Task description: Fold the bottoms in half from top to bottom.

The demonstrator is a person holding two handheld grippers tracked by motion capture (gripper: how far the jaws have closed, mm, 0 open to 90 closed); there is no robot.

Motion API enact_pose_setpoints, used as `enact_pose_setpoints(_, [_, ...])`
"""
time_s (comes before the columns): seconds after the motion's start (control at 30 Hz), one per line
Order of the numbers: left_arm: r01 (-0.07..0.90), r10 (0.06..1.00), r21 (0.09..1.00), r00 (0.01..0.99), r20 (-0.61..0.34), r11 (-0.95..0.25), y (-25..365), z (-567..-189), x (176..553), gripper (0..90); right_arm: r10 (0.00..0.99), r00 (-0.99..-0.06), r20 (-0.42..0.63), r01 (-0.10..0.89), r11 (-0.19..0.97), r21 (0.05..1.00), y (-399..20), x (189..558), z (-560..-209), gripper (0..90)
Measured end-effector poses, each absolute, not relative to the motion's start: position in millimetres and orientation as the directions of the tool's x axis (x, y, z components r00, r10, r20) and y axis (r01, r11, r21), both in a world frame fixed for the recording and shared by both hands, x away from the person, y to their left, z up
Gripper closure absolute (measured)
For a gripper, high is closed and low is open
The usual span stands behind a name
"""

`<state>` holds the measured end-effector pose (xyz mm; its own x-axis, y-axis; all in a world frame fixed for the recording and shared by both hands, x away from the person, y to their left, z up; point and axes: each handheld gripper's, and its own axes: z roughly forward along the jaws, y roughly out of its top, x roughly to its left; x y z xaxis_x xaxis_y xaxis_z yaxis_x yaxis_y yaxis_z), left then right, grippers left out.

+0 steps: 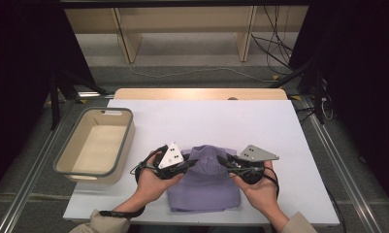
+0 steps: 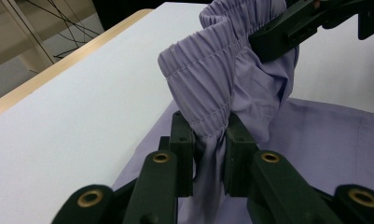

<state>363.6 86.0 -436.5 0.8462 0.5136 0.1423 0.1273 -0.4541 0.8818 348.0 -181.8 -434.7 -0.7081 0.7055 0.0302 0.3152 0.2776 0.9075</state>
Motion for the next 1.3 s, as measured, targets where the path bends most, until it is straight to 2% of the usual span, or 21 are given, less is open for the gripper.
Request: enact_pose_setpoints(1.3, [0.13,0.494,0.868,0.858,0.144,-0.479,86.0,-443.0,358.1,77.1,0.686,-0.727,0.036,0.334,0.307,0.891,-181.6,343.3,-438.9,77.8])
